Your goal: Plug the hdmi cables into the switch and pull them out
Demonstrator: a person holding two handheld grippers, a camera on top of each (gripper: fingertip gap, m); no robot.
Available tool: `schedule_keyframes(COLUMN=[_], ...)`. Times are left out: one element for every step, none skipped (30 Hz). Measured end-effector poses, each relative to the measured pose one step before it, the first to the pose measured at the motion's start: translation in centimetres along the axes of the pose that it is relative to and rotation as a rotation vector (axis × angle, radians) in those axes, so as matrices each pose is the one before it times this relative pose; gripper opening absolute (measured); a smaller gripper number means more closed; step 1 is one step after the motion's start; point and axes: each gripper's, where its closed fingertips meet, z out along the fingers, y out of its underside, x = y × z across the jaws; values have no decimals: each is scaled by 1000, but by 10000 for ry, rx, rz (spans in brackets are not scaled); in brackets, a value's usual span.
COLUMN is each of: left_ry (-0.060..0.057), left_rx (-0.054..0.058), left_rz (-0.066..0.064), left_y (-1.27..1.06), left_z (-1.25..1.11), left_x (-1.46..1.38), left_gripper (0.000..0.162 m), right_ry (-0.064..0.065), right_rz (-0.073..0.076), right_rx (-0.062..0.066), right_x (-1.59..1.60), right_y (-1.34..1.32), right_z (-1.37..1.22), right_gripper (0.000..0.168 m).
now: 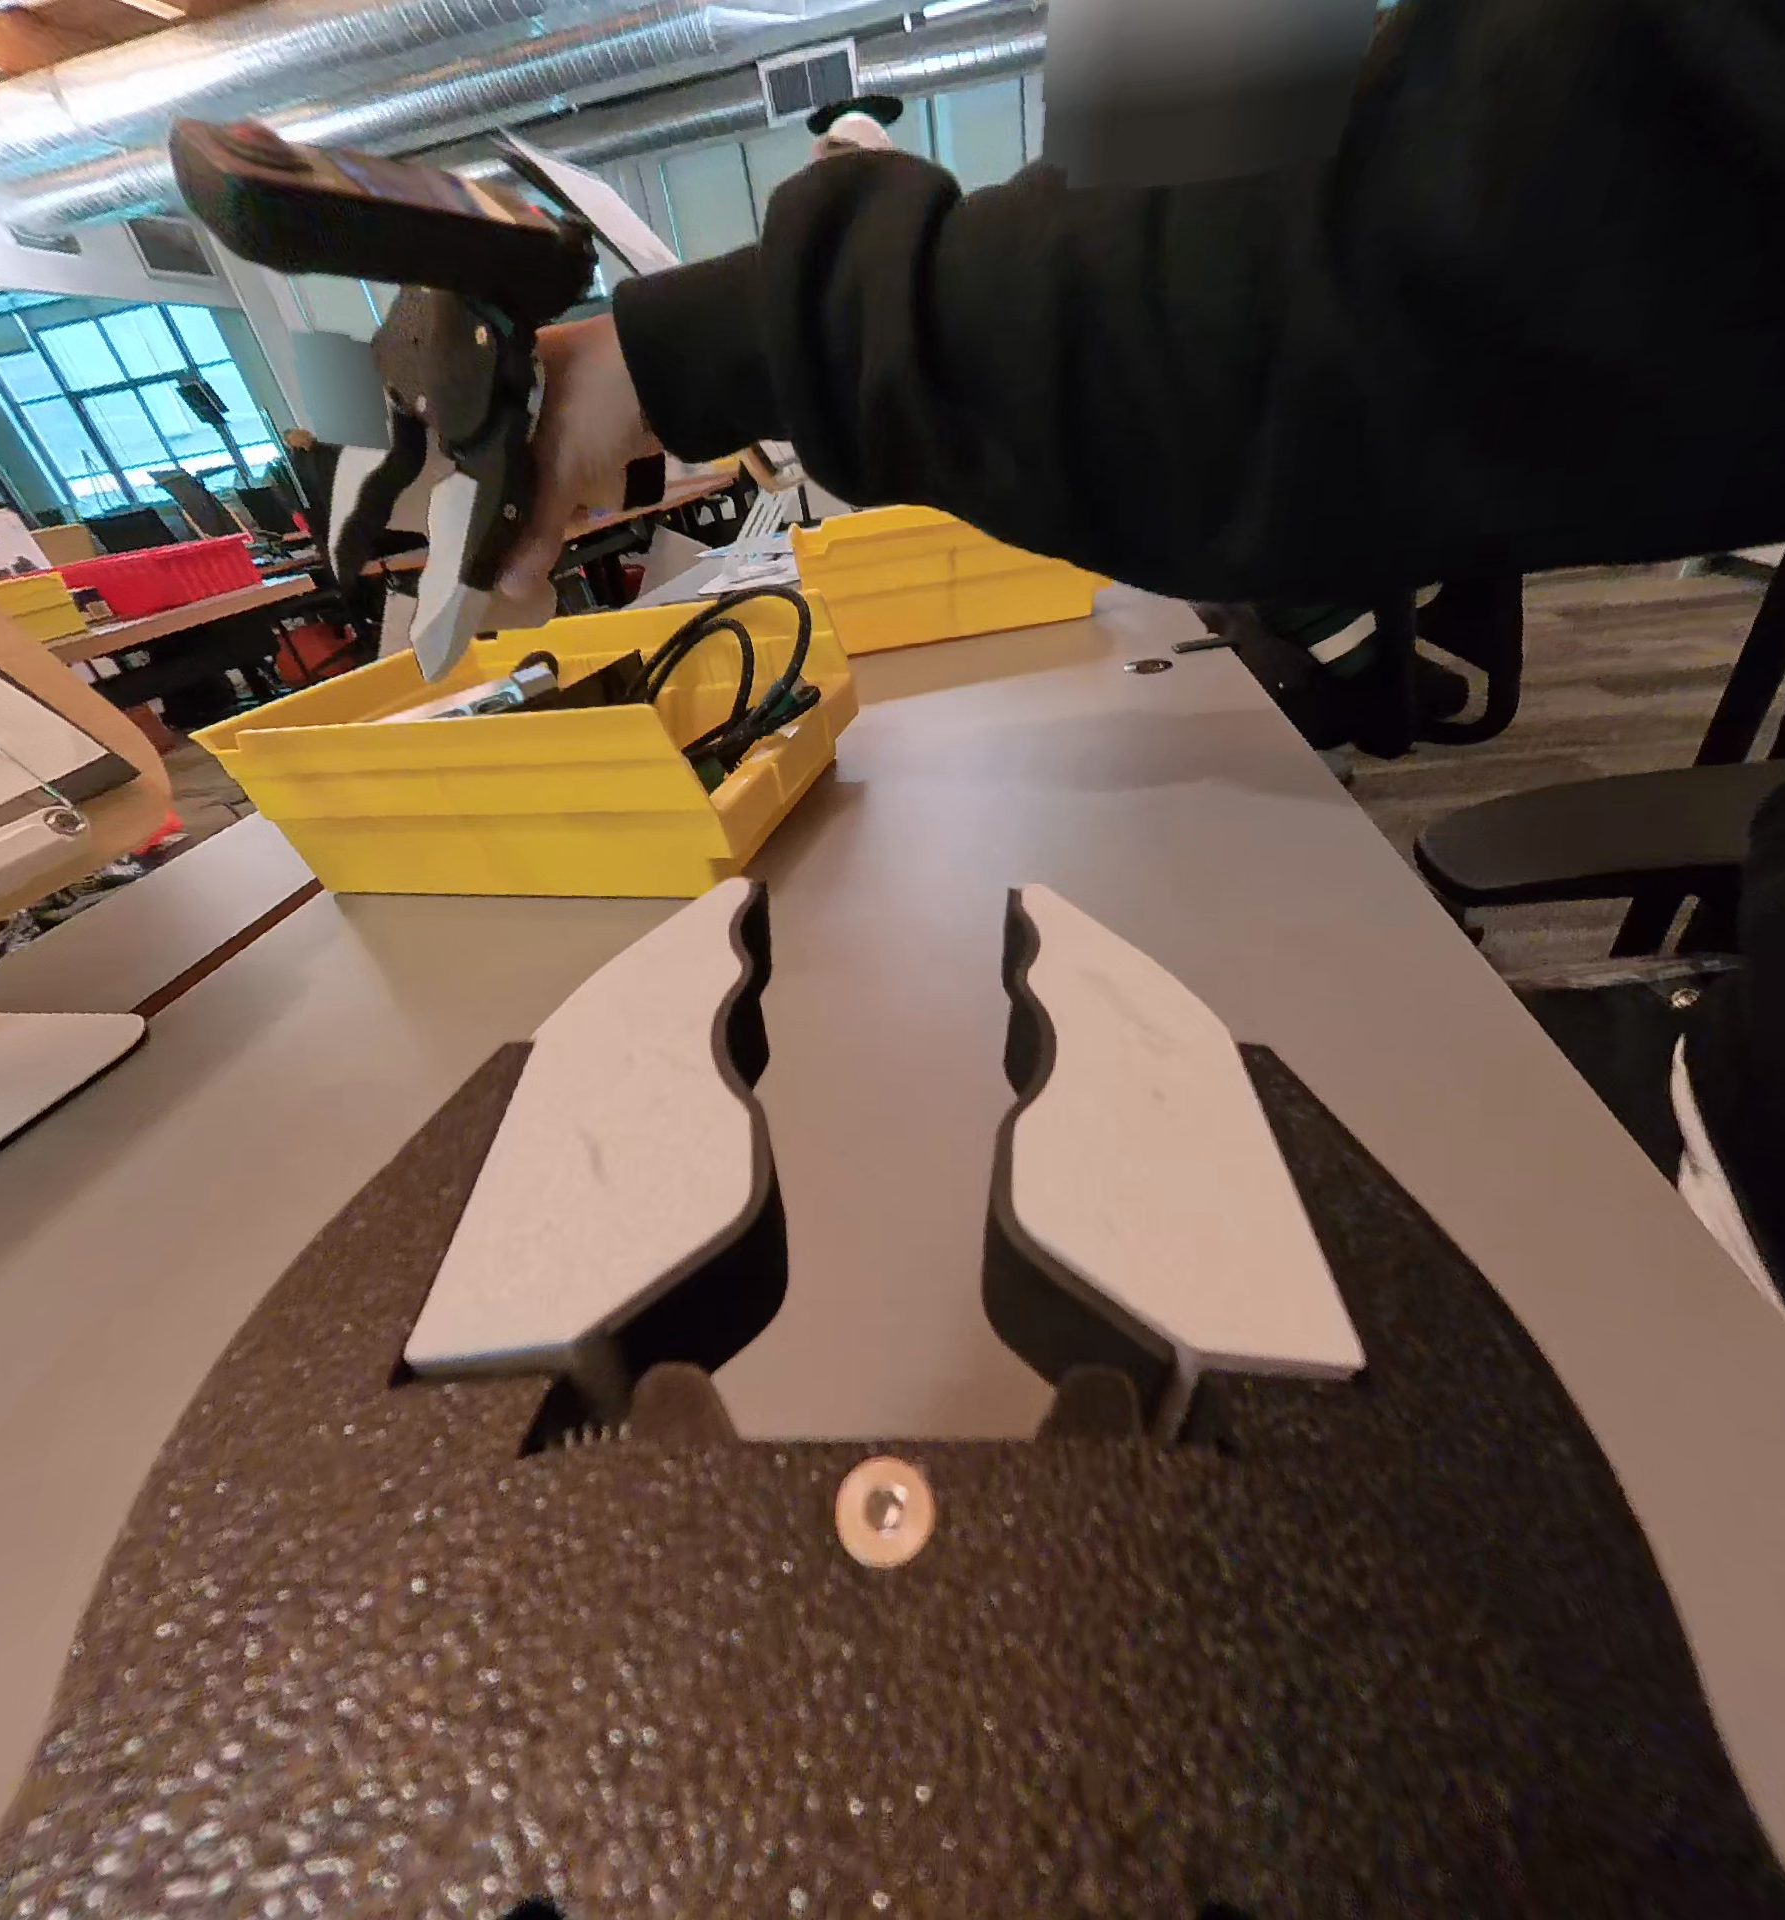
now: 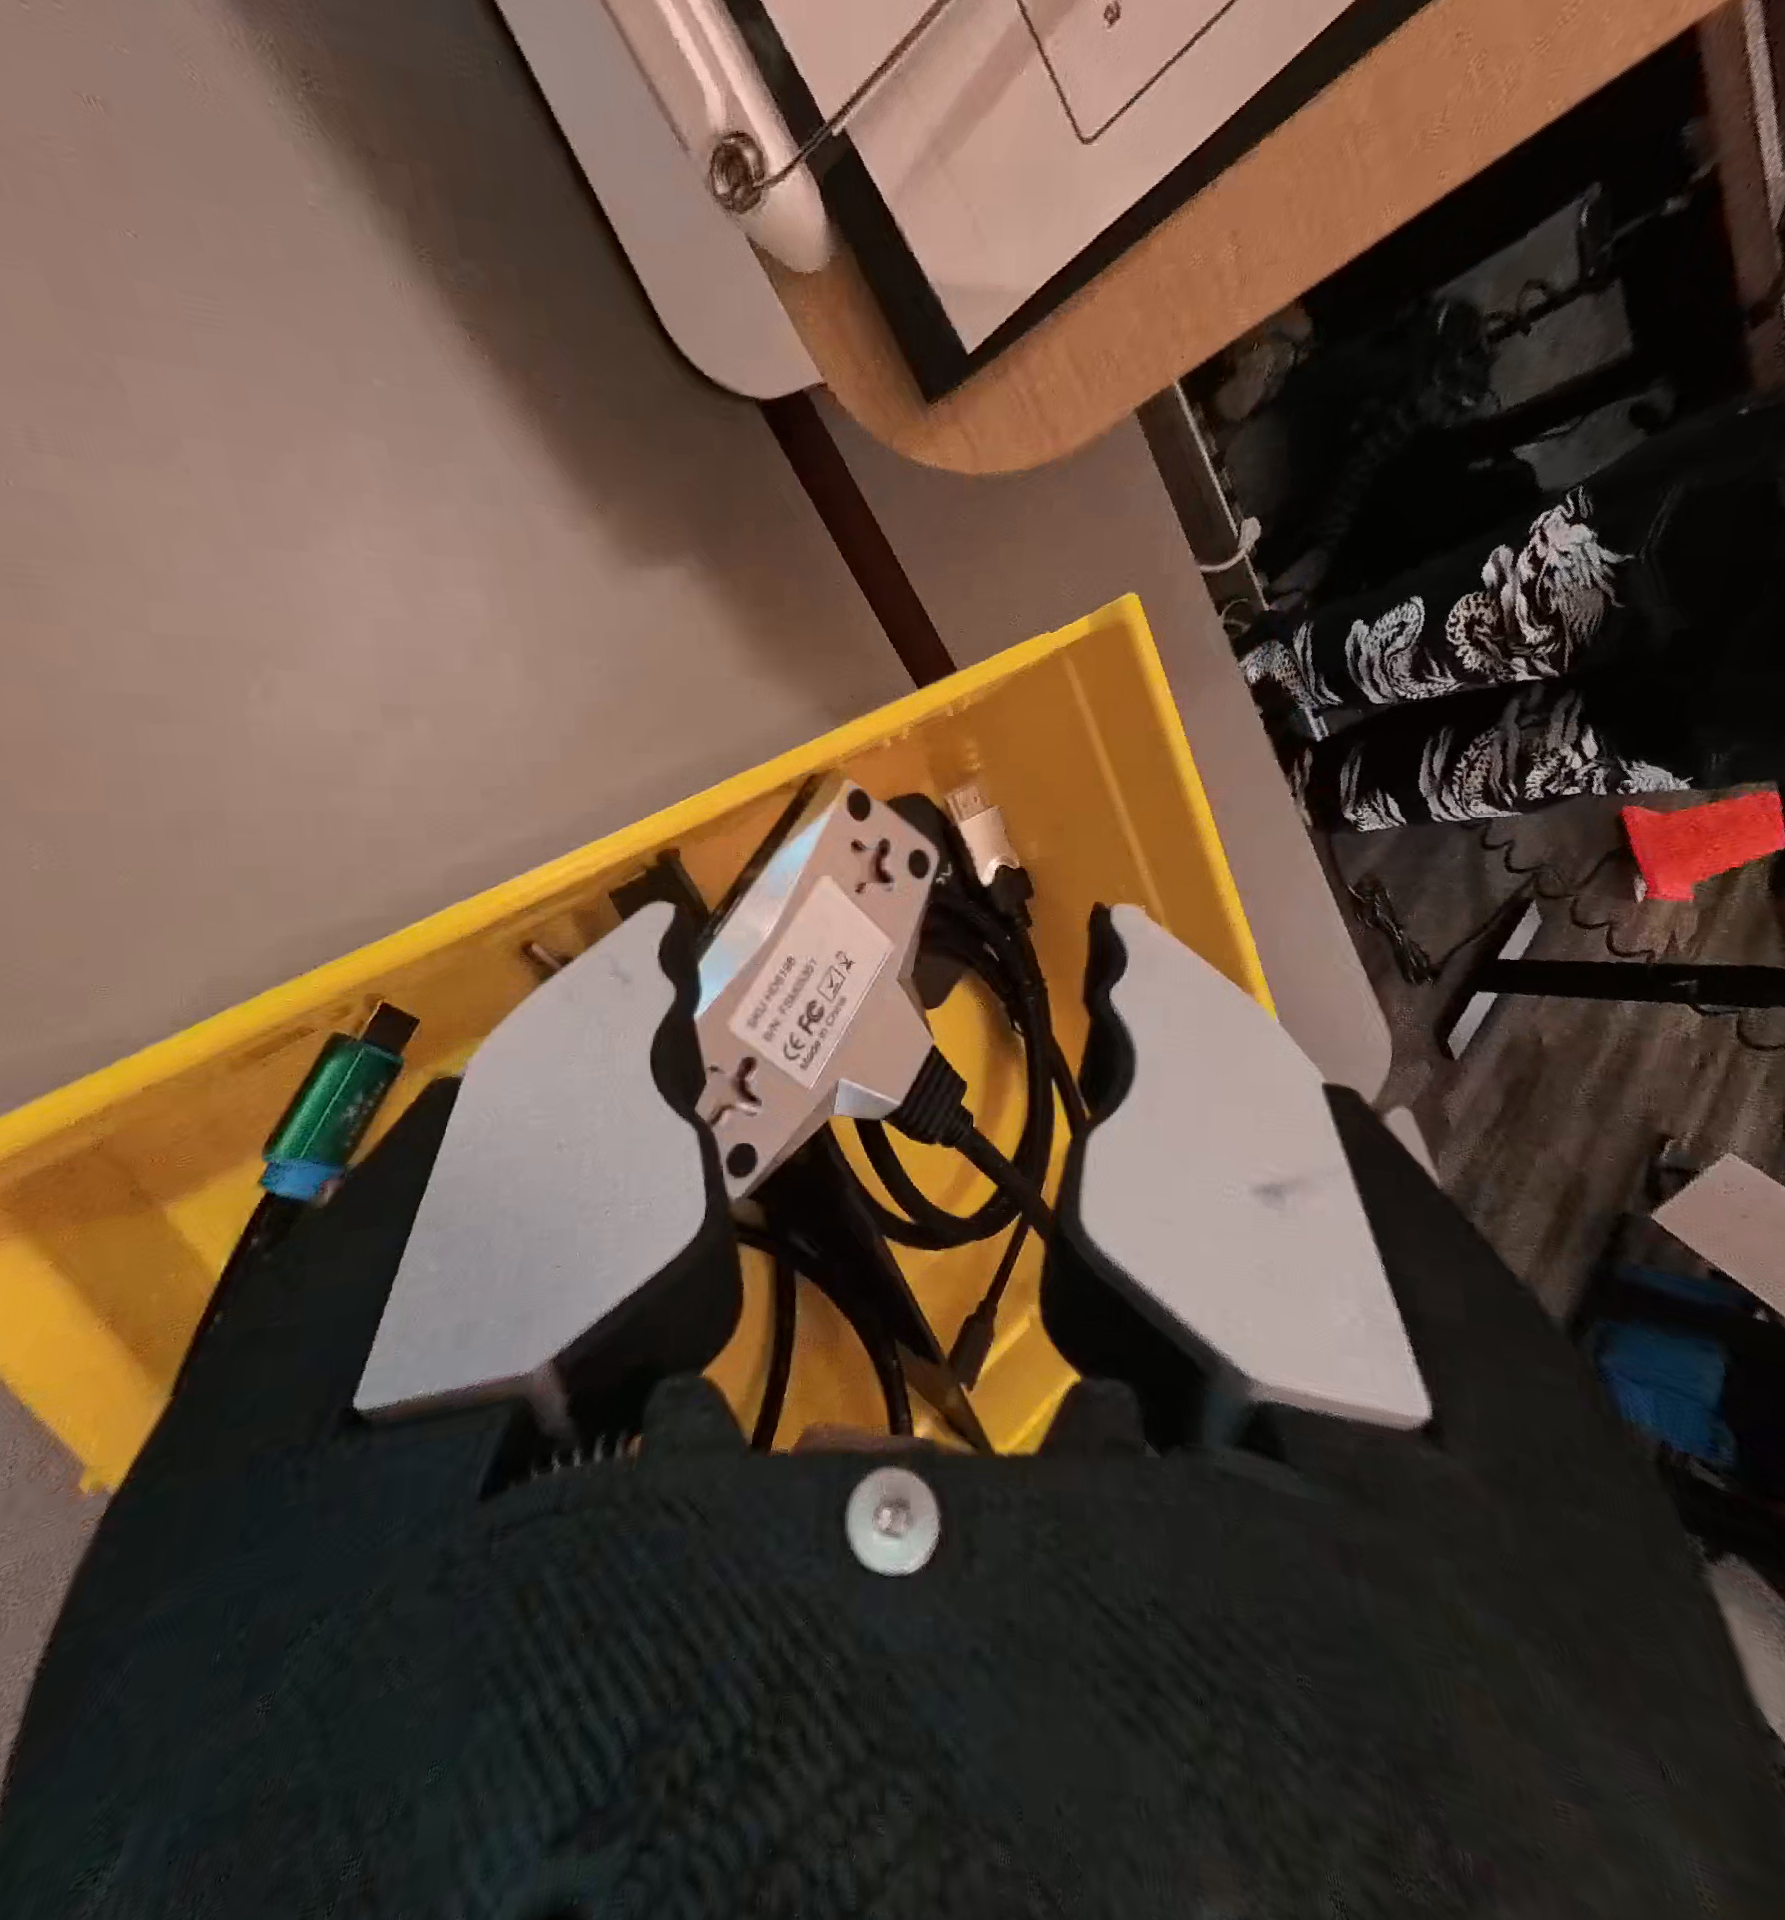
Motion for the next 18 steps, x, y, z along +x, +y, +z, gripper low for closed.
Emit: schedule_keyframes(left_ry=[59, 59, 40, -1, -40, -50, -26, 15, 39, 26, -2, -11, -12, -7, 7, 9, 2, 4], left_rx=[-53, -33, -42, -43, -37, -26, 17, 65, 73, 42, -18, -76, -101, -85, -48, -29, -33, -31], left_rz=[34, 24, 43, 61, 44, -10, -74, -107, -89, -37, -4, 4, 12, 26, 29, 12, -3, 3], left_y=[64, 40, 51, 86, 97, 95, 30, -51, -78, -28, 75, 170, 199, 154, 103, 83, 72, 58], left_z=[75, 57, 34, -4, -24, -30, -33, -10, -6, 11, 8, 11, 35, 33, 18, 16, 0, -7], left_x=[133, 127, 99, 15, -76, -123, -100, -43, 9, 16, -18, -39, -38, -10, 33, 23, 6, 8], left_gripper=[42, 42, 42, 42, 42, 42, 42, 42, 42, 42, 42, 42, 42, 42, 42, 42, 42, 42], right_ry=[126, 236, 288, 321, 118, -294, -420, -161, -211, -218, -100, 72, 181, 186, 217, 436, 488, 523], right_rz=[-108, -76, 31, 108, 66, -57, -131, -155, -239, -237, -185, -190, -237, -333, -198, -38, 145, 286], right_rx=[-168, -175, -71, 159, 256, 95, -105, -215, -305, -270, -160, -27, 34, 54, 149, 61, 110, 194], right_x=[-10, 116, 97, 125, -225, -814, -947, -543, -582, -407, -293, -18, 166, 179, 206, 633, 751, 841], right_y=[452, 479, 296, -19, -68, 233, 520, 561, 710, 547, 435, 131, 26, -56, -242, -285, -399, -494], right_z=[-238, -290, -457, -507, -515, -319, -94, 55, 57, 206, 264, 423, 427, 338, 225, 193, 110, 86], right_gripper=[74, 76, 75, 74, 71, 65, 64, 62, 58, 58, 59, 56, 47, 32, 20, 19, 18, 18])
